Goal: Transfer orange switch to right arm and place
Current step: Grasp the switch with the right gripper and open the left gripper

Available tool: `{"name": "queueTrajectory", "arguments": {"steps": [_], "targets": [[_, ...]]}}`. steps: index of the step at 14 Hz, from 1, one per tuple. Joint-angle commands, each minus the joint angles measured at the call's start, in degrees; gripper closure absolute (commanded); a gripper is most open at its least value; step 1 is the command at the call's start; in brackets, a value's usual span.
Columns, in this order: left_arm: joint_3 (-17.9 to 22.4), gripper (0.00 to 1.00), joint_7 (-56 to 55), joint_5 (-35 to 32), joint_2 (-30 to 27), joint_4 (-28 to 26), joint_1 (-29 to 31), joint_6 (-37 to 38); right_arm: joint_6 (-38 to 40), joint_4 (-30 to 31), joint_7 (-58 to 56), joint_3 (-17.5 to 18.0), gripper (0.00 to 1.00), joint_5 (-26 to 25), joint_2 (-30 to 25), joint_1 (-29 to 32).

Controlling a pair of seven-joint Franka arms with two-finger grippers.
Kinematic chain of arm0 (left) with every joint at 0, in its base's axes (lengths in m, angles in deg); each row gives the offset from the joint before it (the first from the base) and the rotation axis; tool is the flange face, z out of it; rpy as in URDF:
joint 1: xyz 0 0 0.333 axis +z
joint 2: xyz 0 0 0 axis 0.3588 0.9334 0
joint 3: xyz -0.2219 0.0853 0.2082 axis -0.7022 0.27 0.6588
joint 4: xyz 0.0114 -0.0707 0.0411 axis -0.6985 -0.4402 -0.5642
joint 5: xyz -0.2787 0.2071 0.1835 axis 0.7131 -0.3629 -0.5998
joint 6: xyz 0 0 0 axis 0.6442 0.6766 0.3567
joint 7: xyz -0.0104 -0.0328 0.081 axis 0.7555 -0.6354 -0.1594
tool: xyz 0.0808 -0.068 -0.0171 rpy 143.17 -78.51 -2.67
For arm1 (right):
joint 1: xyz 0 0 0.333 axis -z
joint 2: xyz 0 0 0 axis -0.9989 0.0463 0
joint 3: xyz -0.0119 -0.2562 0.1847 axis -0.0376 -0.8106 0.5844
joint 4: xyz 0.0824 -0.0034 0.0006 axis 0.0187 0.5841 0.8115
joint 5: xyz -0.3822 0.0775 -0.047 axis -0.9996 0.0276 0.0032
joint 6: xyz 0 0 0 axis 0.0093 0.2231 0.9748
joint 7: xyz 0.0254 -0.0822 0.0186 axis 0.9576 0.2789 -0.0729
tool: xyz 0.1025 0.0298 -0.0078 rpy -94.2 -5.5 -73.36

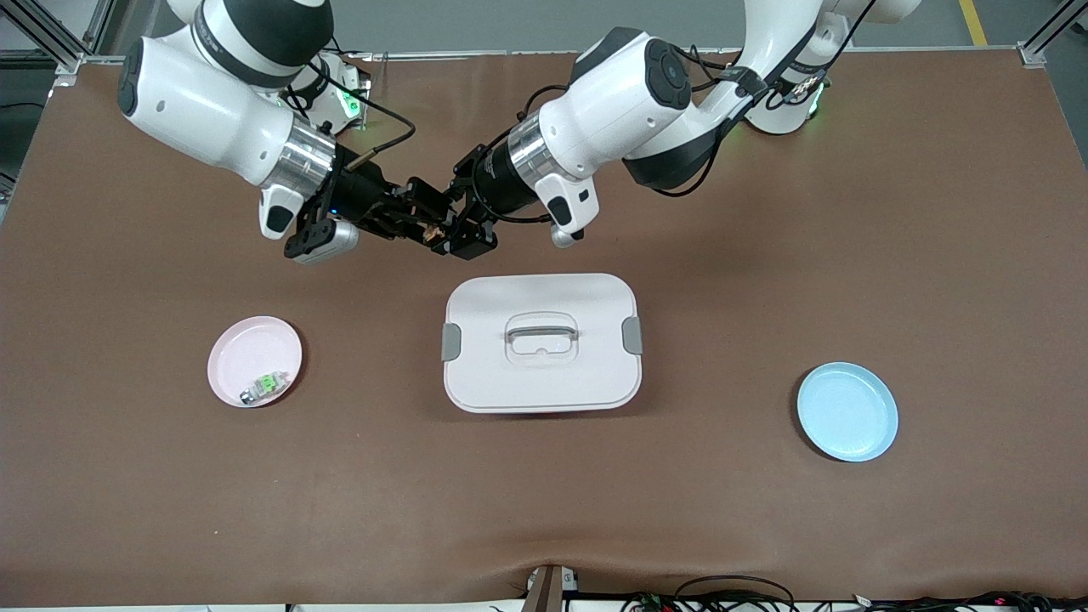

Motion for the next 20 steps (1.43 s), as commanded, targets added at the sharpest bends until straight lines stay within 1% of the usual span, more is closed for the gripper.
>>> {"name": "queueTrajectory", "arguments": {"steps": [1, 4, 6, 7, 8, 9, 10, 11, 12, 14, 17, 18, 20], "targets": [[0.0, 0.54, -1.5, -1.2, -0.2, 0.7, -0.3, -0.8, -0.1, -0.4, 1.5, -0.2, 1.00, -0.2, 0.5, -0.9], [0.0, 0.53, -1.5, -1.2, -0.3, 0.7, -0.2, -0.8, 0.0, -0.4, 1.4, -0.2, 1.00, -0.3, 0.5, -1.0], [0.0, 0.50, -1.5, -1.1, -0.3, 0.7, -0.1, -0.8, 0.2, -0.4, 1.4, -0.2, 1.00, -0.4, 0.5, -1.0], [0.0, 0.46, -1.5, -1.1, -0.4, 0.7, 0.1, -0.8, 0.2, -0.4, 1.4, -0.2, 1.00, -0.5, 0.6, -1.0], [0.0, 0.39, -1.5, -1.1, -0.5, 0.7, 0.2, -0.8, 0.3, -0.4, 1.3, -0.2, 1.00, -0.6, 0.6, -1.1], [0.0, 0.35, -1.5, -1.1, -0.6, 0.7, 0.3, -0.8, 0.3, -0.4, 1.2, -0.2, 1.00, -0.7, 0.6, -1.2], [0.0, 0.23, -1.5, -1.1, -0.6, 0.7, 0.3, -0.8, 0.5, -0.5, 0.6, -0.2, 1.00, -1.2, 0.6, -1.2], [0.0, 0.04, -1.5, -1.1, -0.5, 0.7, 0.3, -0.8, 0.7, -0.5, 0.2, -0.2, 1.00, -2.9, 0.7, -0.8], [0.0, 0.00, -1.5, -1.1, -0.4, 0.7, 0.3, -0.8, 0.9, -0.5, -0.2, -0.4, 1.00, -4.8, 0.7, -0.5], [0.0, 0.00, -1.3, -1.1, -0.4, 0.6, 0.6, -0.8, 1.6, -0.5, -1.1, -0.4, 1.00, -5.5, 0.7, -0.6], [0.0, 0.00, -0.9, -1.2, -0.4, 0.7, 0.9, -0.8, 1.7, -0.4, -7.5, -0.5, 1.00, -6.5, 1.8, -0.3], [0.0, 0.00, -0.9, -2.3, -0.5, 0.7, 0.9, -0.8, 1.8, -0.5, -8.8, -0.5, 1.00, -9.9, 2.3, 0.1], [0.0, 0.00, -0.9, -6.3, -0.5, 0.7, 0.9, -0.8, 3.4, -0.8, -12.4, -0.7, 1.00, -19.3, 3.3, 0.4]]}}
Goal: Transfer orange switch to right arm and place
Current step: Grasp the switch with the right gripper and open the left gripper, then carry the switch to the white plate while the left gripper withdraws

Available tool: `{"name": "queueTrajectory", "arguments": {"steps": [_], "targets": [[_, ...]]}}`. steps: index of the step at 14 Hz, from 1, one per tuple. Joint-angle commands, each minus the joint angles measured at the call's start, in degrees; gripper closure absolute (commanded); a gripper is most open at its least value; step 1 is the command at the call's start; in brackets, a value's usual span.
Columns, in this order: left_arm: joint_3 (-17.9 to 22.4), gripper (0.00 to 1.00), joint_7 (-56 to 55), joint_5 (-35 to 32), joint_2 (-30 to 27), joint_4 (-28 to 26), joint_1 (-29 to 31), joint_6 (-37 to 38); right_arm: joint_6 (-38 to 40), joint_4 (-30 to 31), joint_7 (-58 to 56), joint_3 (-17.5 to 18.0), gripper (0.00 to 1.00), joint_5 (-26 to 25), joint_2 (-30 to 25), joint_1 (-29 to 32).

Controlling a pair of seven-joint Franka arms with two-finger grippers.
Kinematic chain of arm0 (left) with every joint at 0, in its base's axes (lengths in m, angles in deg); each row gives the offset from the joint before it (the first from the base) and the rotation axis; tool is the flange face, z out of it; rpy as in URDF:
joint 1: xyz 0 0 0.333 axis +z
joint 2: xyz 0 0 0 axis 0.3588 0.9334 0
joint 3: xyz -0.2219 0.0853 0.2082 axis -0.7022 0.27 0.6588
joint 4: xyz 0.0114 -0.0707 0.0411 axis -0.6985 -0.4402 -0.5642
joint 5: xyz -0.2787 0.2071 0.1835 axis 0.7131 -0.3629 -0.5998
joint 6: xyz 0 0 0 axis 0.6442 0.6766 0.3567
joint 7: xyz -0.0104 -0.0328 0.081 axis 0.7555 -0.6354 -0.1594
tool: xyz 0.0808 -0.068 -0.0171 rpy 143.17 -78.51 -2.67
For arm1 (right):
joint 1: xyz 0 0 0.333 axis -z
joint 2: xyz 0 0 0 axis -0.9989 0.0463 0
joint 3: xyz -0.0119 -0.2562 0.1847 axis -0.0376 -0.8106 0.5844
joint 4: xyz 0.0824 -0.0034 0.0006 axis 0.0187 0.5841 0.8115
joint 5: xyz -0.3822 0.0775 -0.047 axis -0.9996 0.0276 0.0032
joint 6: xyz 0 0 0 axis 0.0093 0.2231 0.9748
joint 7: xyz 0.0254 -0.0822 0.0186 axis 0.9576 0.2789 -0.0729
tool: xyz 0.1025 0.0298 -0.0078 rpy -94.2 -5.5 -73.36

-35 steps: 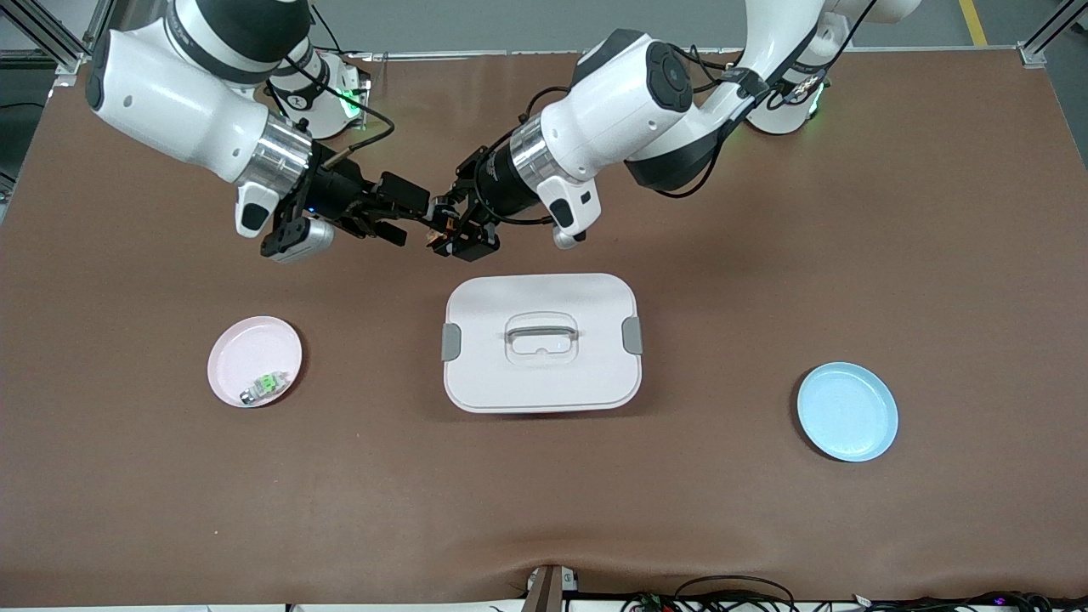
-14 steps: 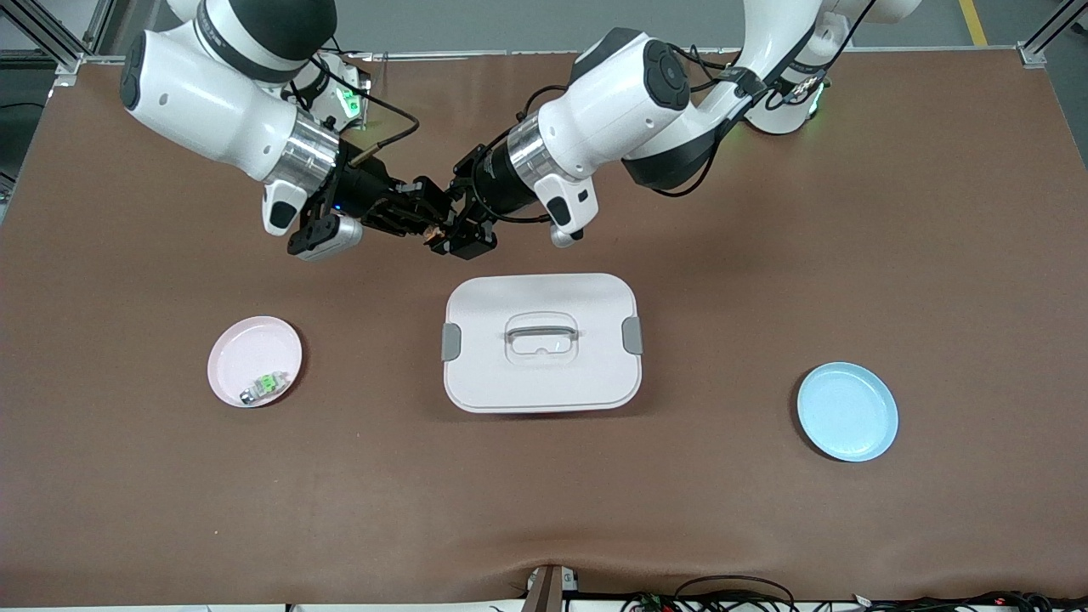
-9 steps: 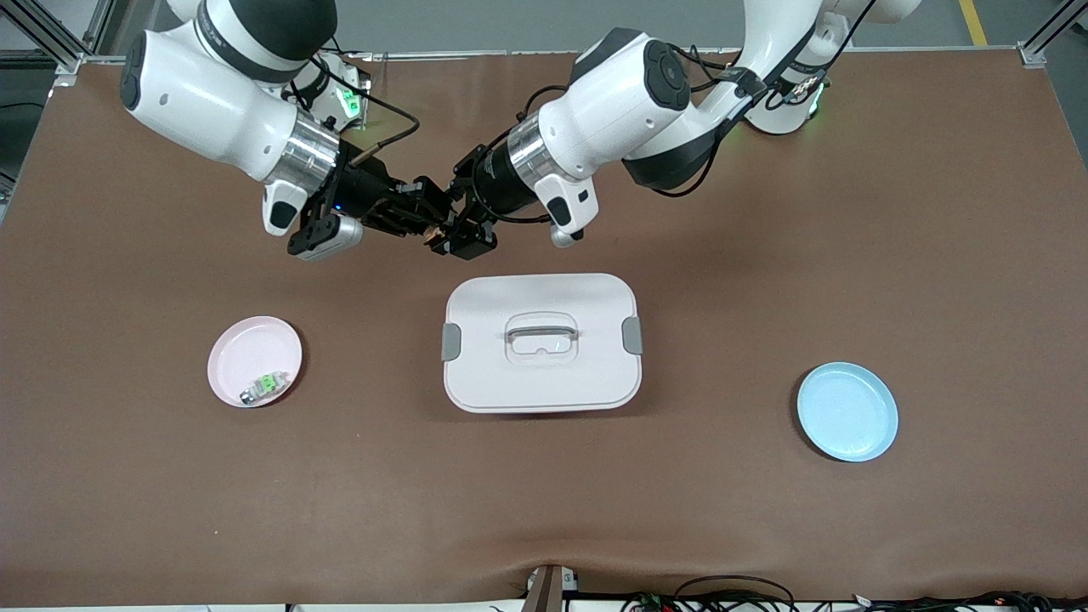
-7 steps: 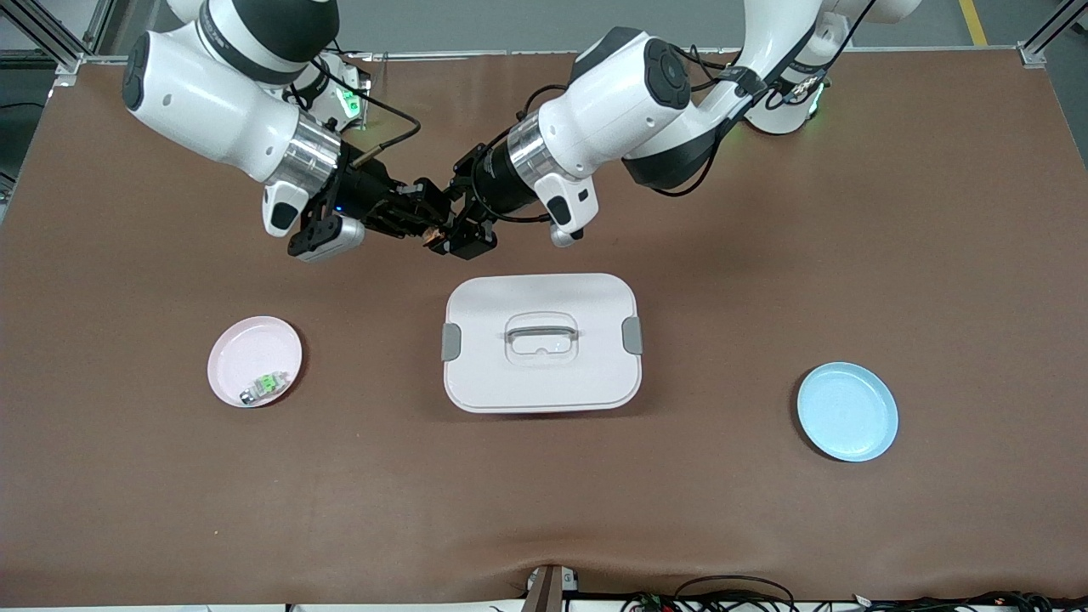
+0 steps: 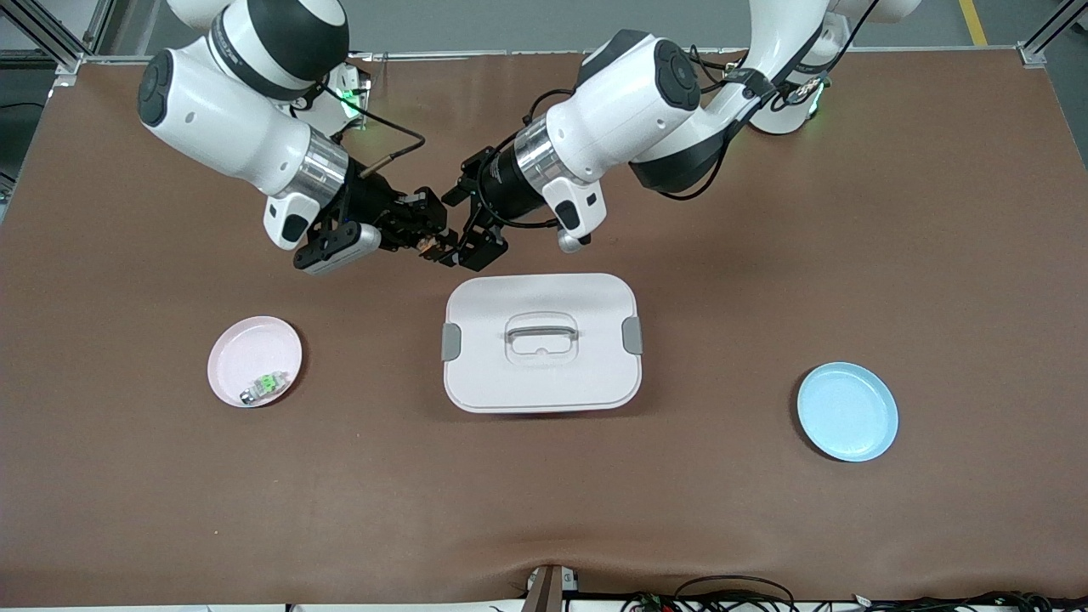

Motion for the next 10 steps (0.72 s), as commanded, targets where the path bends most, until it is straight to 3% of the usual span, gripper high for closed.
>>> {"name": "queueTrajectory", "arguments": {"steps": [1, 4, 6, 10], "targets": [[0.0, 0.00, -0.8, -5.9, -0.4, 0.0, 0.3, -0.4, 3.1, -1.0, -7.8, -0.2, 1.00, -9.4, 1.5, 1.7], [0.0, 0.00, -0.6, -13.4, -1.3, -0.3, 1.6, 2.3, 7.4, -1.3, -21.6, -0.2, 1.00, -13.0, 3.2, 5.4], [-0.1, 0.00, 1.3, -17.6, -2.1, -0.3, 2.2, 5.6, 10.0, -1.3, -28.7, -0.2, 1.00, -18.2, 3.1, 8.1], [-0.1, 0.00, 14.8, -18.8, -4.7, -0.2, 4.7, 17.6, 11.5, -0.8, -50.9, -0.2, 1.00, -24.3, 4.5, 14.2]]}}
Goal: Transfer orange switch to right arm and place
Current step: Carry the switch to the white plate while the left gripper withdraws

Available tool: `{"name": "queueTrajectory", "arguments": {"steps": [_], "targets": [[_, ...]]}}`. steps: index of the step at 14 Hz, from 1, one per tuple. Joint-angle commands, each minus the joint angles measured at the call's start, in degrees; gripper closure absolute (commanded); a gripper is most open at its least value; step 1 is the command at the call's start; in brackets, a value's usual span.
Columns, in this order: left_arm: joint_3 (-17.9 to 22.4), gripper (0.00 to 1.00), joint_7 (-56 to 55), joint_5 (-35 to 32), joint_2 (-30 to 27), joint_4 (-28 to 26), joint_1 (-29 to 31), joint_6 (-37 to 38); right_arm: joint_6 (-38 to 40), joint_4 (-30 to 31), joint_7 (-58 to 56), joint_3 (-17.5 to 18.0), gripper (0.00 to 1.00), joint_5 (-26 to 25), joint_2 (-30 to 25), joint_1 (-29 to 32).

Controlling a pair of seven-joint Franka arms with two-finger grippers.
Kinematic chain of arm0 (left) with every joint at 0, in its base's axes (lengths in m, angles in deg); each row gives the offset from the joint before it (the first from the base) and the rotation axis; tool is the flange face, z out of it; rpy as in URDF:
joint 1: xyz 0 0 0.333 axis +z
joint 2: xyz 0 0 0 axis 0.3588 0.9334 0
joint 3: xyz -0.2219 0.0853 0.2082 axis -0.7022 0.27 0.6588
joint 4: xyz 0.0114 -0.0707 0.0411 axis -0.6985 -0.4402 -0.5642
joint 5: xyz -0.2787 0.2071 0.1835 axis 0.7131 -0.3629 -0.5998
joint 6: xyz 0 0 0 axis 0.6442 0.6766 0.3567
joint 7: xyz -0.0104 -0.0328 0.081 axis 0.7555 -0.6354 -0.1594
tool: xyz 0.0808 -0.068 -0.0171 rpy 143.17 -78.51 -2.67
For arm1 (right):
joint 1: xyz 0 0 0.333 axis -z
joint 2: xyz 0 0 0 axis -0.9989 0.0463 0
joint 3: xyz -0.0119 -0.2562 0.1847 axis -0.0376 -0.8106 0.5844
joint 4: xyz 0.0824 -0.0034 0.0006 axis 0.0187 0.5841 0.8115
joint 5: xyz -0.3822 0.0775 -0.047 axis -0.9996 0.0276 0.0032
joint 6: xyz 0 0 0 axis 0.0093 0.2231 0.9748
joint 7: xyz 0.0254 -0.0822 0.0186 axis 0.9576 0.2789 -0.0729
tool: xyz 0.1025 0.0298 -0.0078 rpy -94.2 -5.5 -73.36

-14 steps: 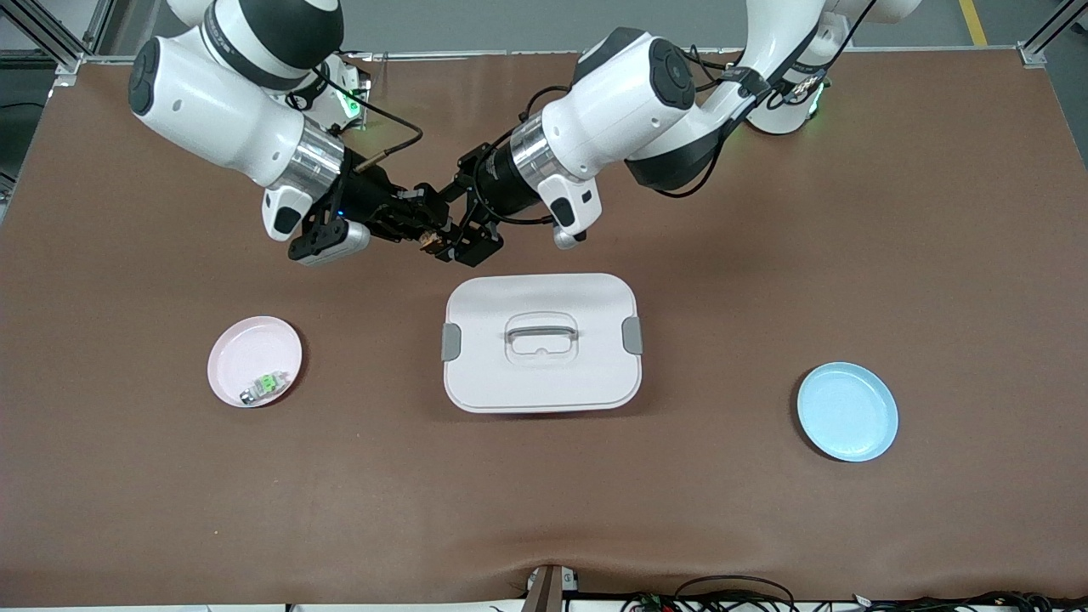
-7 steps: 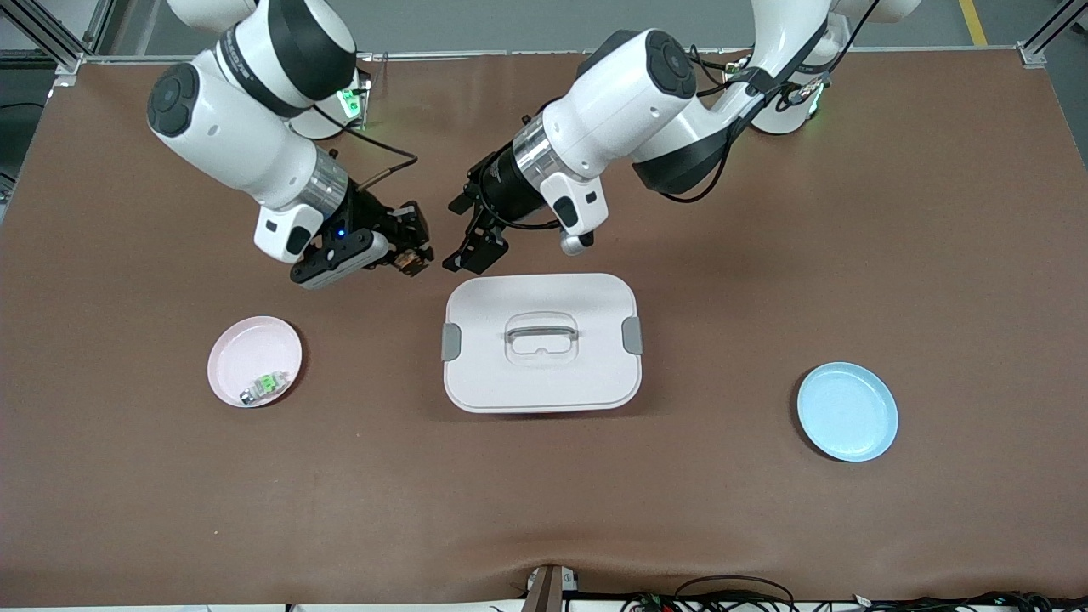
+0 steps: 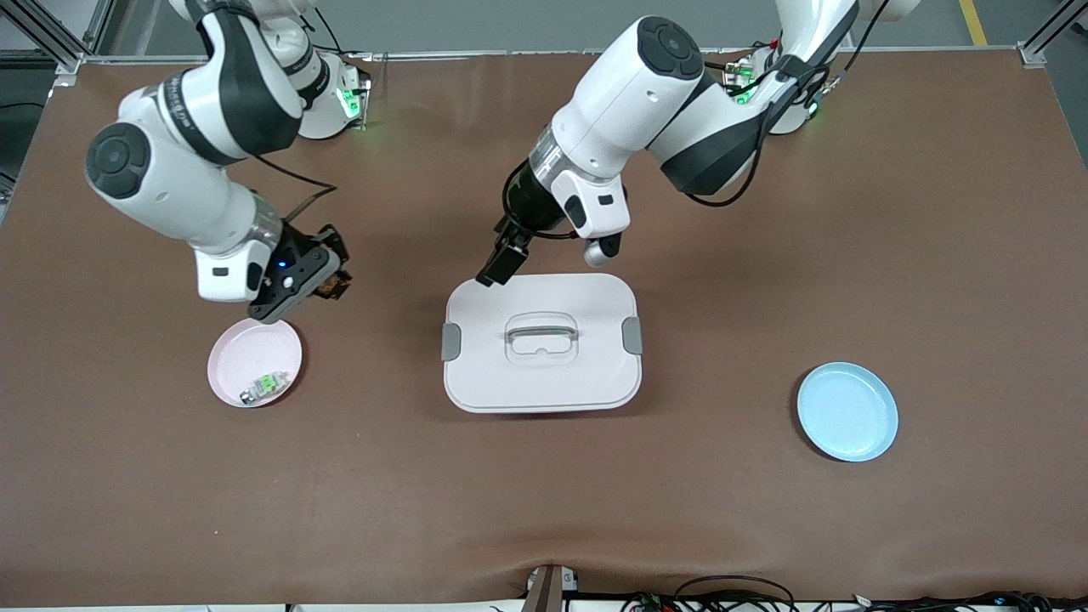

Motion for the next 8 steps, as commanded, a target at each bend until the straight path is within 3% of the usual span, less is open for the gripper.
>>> {"name": "queueTrajectory", "arguments": {"steps": [1, 3, 5, 8], "targets": [[-0.1, 0.00, 7.6, -1.1, -2.9, -0.3, 2.0, 7.6, 0.6, -0.6, -15.4, 0.8, 1.00, -4.1, 2.0, 4.5], [-0.2, 0.00, 11.1, -1.1, -4.2, -0.4, 3.5, 11.2, 0.0, -0.6, -23.3, 0.8, 1.00, -7.9, 3.5, 8.2], [-0.2, 0.00, 16.8, -1.2, -4.9, -0.3, 5.2, 13.5, -1.0, -0.2, -31.0, 0.8, 1.00, -8.7, 5.0, 11.8], [-0.1, 0.00, 28.4, -1.8, -5.9, -0.2, 7.9, 17.1, -9.5, 4.8, -41.2, 0.8, 1.00, -8.7, 6.1, 15.0]]}}
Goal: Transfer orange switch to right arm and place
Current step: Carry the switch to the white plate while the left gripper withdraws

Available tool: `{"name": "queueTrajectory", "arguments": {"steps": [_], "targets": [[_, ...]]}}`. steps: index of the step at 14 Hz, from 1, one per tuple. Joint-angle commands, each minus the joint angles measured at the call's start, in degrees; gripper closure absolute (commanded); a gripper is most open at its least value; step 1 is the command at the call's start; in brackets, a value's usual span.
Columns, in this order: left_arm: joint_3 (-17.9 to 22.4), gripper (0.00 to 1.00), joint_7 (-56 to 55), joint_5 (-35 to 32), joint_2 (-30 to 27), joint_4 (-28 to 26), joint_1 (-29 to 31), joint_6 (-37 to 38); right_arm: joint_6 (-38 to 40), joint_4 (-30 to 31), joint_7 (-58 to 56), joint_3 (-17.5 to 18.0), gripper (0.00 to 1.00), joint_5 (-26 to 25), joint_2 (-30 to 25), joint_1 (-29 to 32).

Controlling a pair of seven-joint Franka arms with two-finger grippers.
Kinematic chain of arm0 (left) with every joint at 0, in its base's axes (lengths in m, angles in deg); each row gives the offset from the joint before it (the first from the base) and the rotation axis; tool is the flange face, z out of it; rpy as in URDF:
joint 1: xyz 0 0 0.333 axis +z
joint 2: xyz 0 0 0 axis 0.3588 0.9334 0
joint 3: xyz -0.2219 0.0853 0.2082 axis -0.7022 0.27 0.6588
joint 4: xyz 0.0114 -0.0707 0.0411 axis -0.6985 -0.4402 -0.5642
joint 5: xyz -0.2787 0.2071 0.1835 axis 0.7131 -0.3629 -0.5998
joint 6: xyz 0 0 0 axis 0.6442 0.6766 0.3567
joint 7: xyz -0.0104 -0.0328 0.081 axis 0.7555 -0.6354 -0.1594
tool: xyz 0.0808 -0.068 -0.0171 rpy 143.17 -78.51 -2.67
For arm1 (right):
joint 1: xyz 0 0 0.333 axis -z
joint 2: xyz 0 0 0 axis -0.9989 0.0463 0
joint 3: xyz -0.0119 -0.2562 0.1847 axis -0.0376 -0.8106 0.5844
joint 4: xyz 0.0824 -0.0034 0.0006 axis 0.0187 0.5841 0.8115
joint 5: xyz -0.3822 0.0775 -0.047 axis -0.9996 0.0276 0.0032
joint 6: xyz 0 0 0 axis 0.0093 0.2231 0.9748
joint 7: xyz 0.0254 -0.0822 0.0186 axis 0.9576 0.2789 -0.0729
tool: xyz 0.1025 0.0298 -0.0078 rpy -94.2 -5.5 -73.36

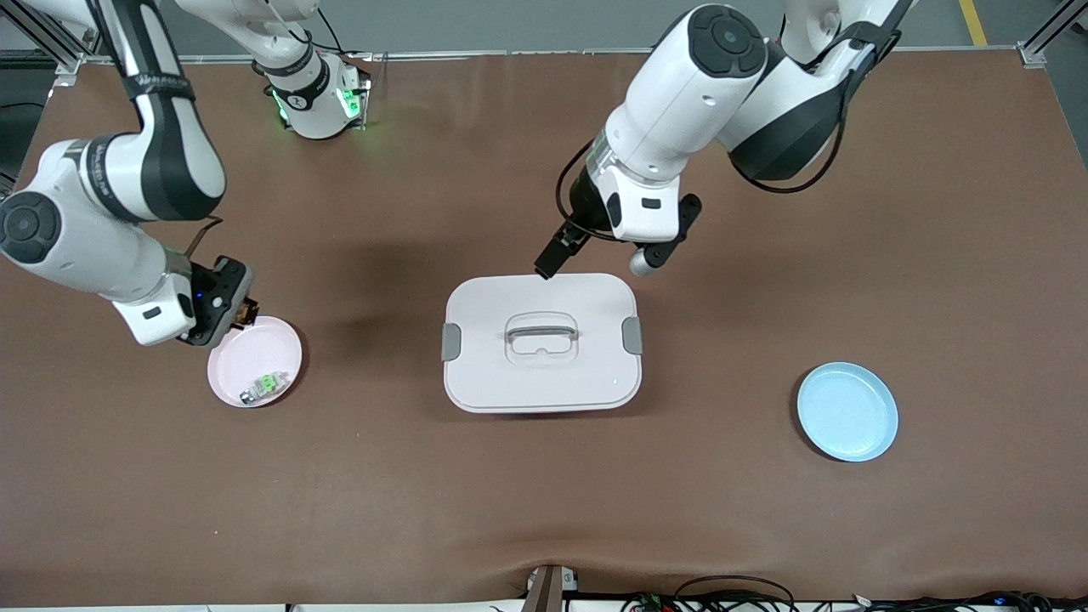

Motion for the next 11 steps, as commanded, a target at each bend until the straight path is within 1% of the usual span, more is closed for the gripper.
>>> {"name": "queueTrajectory", "arguments": {"steps": [1, 4, 8, 11], "targets": [[-0.2, 0.00, 8.8, -1.6, -2.1, -0.2, 2.9, 4.0, -7.6, 5.2, -6.1, 1.1, 1.00, -1.1, 0.5, 2.8], [-0.3, 0.00, 17.9, -1.6, -3.5, -0.2, 6.9, 8.3, -14.4, 8.9, -8.6, 1.1, 1.00, -1.1, 2.1, 3.9], [-0.3, 0.00, 32.0, -1.6, -5.1, -0.2, 12.6, 12.9, -19.3, 9.1, -10.9, 1.1, 1.00, -1.1, 6.1, 5.4], [-0.3, 0.00, 42.7, -1.6, -5.7, -0.1, 18.4, 16.2, -24.8, 9.1, -14.7, 1.2, 1.00, -1.1, 10.1, 7.7]]}}
